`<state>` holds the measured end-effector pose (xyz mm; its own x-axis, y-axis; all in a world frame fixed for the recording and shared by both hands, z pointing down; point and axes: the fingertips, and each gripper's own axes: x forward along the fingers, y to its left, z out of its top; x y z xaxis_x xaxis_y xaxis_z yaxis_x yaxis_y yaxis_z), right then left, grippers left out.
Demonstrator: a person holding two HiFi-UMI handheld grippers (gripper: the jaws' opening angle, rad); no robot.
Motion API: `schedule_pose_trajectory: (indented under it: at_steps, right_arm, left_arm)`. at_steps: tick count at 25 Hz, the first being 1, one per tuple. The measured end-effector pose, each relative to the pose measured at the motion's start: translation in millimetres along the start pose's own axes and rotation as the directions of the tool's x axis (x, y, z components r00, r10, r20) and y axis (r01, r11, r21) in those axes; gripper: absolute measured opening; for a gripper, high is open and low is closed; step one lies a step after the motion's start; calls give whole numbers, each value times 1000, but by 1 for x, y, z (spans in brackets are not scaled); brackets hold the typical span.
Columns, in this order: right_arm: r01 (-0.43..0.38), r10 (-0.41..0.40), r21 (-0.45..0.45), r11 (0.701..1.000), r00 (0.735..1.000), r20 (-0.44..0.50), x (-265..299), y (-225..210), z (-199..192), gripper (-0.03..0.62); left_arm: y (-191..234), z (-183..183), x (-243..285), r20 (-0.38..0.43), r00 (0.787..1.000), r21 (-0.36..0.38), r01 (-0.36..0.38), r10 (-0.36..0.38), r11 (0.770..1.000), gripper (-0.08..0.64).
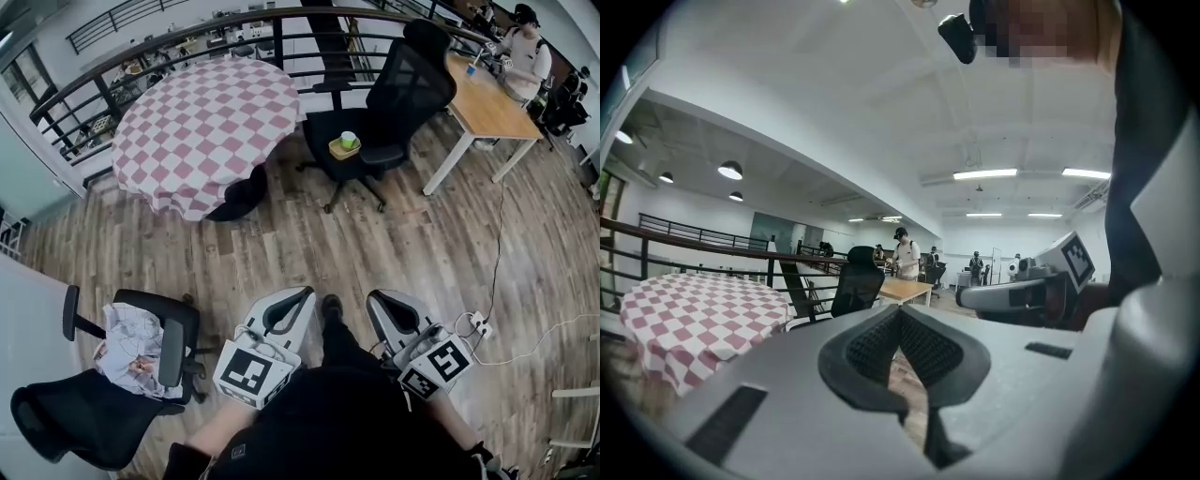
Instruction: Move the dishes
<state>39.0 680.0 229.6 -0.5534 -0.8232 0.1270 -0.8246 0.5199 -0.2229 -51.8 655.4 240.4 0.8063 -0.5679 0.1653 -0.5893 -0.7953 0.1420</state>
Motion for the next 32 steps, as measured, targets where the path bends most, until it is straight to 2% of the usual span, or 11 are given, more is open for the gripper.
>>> schedule_pose_trajectory:
  at_steps: [3,8,13,17,25,32]
  right_arm:
    - [-16,16,36,999,1000,-2,32,-43,8,21]
    - [-77,77,36,996,997,7,100,-116,29,23]
    - [-100,100,21,995,995,3,124,-174,19,21]
    - [-119,120,14,993,992,-29,147,-226,20,22]
    - [-164,171,77,984,980,-104,196,-279,24,23]
    - [-134,139,51,990,982,-127,270,-340,24,23]
  left_arm:
    - [28,9,38,-32,999,-4,-21,21,1000,6]
    - [89,26,109,-33,997,0,-75,75,997,5]
    - [119,14,166,-37,995,5,-94,94,996,5]
    - [146,21,223,-14,994,-16,-111,110,994,6]
    - [191,25,296,-53,992,-87,-118,114,989,6]
    - [264,21,351,-56,991,-65,-125,122,990,6]
